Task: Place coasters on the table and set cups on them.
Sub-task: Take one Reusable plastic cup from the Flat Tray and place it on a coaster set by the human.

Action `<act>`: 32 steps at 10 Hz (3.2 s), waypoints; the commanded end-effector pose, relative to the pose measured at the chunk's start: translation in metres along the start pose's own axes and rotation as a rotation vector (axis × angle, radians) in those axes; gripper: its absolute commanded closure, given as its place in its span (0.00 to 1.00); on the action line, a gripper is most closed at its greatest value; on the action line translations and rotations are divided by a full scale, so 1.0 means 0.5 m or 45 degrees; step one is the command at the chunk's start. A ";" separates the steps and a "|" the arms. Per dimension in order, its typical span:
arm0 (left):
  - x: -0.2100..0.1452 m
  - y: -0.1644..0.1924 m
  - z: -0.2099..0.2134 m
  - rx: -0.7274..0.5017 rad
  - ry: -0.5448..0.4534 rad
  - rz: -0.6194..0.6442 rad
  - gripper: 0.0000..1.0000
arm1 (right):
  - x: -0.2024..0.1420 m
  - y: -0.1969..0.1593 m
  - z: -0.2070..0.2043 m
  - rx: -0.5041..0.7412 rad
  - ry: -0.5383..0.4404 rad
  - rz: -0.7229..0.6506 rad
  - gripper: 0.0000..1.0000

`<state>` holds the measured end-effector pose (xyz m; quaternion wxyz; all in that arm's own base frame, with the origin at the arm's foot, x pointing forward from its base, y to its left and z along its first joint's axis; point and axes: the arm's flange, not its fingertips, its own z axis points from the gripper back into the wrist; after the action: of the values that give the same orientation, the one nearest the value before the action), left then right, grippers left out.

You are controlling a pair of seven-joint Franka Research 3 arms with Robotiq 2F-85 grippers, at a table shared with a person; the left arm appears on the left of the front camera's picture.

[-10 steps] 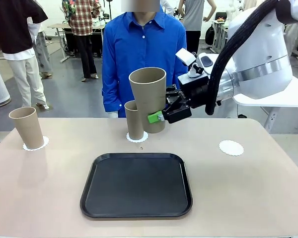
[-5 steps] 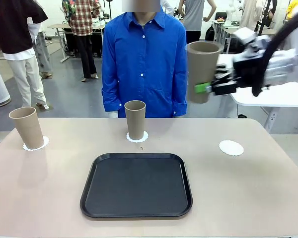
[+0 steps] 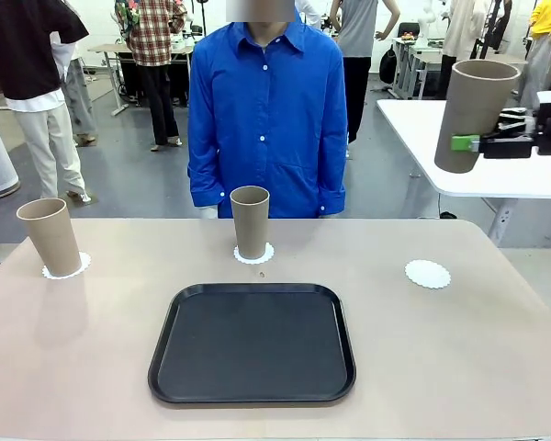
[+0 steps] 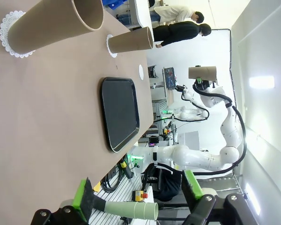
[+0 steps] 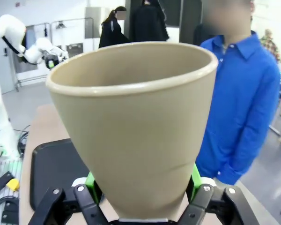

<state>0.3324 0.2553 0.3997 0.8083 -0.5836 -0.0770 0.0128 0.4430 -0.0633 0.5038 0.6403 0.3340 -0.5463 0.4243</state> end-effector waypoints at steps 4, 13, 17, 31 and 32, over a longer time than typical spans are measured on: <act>0.000 -0.004 0.002 -0.010 -0.013 0.000 0.00 | -0.041 -0.008 0.010 -0.115 0.002 -0.042 0.18; 0.000 -0.004 0.002 -0.010 -0.013 0.000 0.00 | -0.097 -0.091 0.020 0.066 0.029 -0.071 0.18; 0.000 -0.004 0.002 -0.010 -0.013 0.000 0.00 | -0.259 -0.178 0.017 0.179 0.072 -0.094 0.18; 0.000 -0.004 0.002 -0.010 -0.013 0.000 0.00 | -0.415 -0.180 -0.094 0.355 0.111 -0.093 0.18; 0.000 -0.004 0.002 -0.010 -0.013 0.000 0.00 | -0.415 -0.180 -0.094 0.355 0.111 -0.093 0.18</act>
<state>0.3325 0.2552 0.3997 0.8083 -0.5836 -0.0769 0.0126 0.5365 -0.0968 0.2913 0.6259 0.4218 -0.4406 0.4860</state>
